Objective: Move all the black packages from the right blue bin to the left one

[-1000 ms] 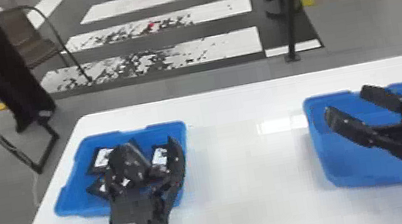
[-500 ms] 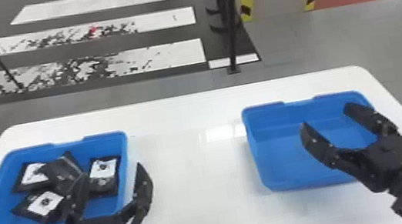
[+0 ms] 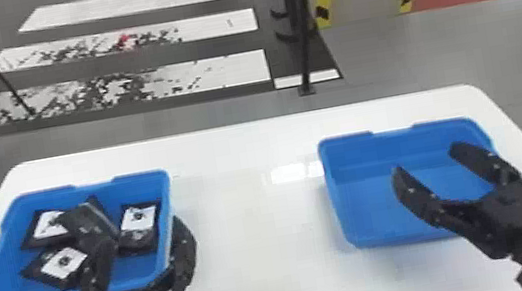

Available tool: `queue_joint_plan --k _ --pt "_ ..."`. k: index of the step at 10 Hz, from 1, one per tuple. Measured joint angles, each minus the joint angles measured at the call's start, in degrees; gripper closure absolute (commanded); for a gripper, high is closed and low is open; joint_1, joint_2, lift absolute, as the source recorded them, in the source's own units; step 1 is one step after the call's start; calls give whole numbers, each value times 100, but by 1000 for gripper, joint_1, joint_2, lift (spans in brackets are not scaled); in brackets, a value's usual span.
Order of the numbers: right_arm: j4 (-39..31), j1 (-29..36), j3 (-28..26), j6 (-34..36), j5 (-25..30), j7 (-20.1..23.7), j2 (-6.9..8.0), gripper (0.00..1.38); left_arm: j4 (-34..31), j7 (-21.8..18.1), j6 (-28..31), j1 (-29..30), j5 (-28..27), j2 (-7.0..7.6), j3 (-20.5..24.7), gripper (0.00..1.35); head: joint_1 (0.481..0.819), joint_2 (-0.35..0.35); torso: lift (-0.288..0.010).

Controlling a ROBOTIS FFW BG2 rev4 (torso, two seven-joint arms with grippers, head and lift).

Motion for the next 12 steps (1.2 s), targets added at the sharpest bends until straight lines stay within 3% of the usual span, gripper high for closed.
queue_joint_plan --k 12 --pt "-295 163 -57 37 -27 -181 0 98 -29 27 -429 122 -5 -70 133 93 695 36 -154"
